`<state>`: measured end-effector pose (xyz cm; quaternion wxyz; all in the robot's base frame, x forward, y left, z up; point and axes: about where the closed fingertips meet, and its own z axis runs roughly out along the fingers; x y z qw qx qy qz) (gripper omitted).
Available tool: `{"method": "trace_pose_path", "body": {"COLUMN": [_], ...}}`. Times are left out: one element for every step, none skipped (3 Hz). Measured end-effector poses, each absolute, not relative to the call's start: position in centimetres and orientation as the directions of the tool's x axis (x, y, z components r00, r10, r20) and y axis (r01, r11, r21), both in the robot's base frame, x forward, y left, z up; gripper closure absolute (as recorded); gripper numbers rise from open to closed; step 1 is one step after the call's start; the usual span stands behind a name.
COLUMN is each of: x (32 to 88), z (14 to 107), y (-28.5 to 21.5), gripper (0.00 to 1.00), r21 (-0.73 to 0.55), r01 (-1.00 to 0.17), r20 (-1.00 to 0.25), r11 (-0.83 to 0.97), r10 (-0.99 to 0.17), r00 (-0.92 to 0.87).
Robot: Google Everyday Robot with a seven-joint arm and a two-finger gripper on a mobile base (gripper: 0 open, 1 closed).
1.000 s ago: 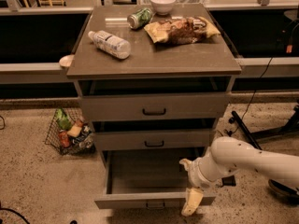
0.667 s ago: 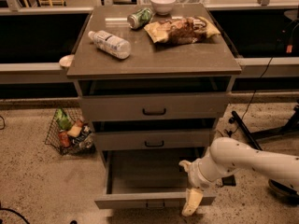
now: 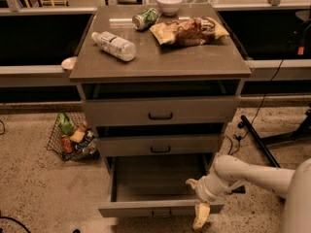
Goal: Close bottom drawer
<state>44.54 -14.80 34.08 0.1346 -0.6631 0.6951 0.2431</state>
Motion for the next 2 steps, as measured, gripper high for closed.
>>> {"method": "trace_pose_path", "body": {"x": [44.6, 44.6], "z": [28.9, 25.0], "y": [-15.4, -15.4], "gripper": [0.18, 0.41], "r21": [0.187, 0.204], "r01": [-0.982, -0.978], "r20": [-0.54, -0.569], "r11": [-0.024, -0.045], "r10": [-0.837, -0.818], "r00": [-0.082, -0.081]}}
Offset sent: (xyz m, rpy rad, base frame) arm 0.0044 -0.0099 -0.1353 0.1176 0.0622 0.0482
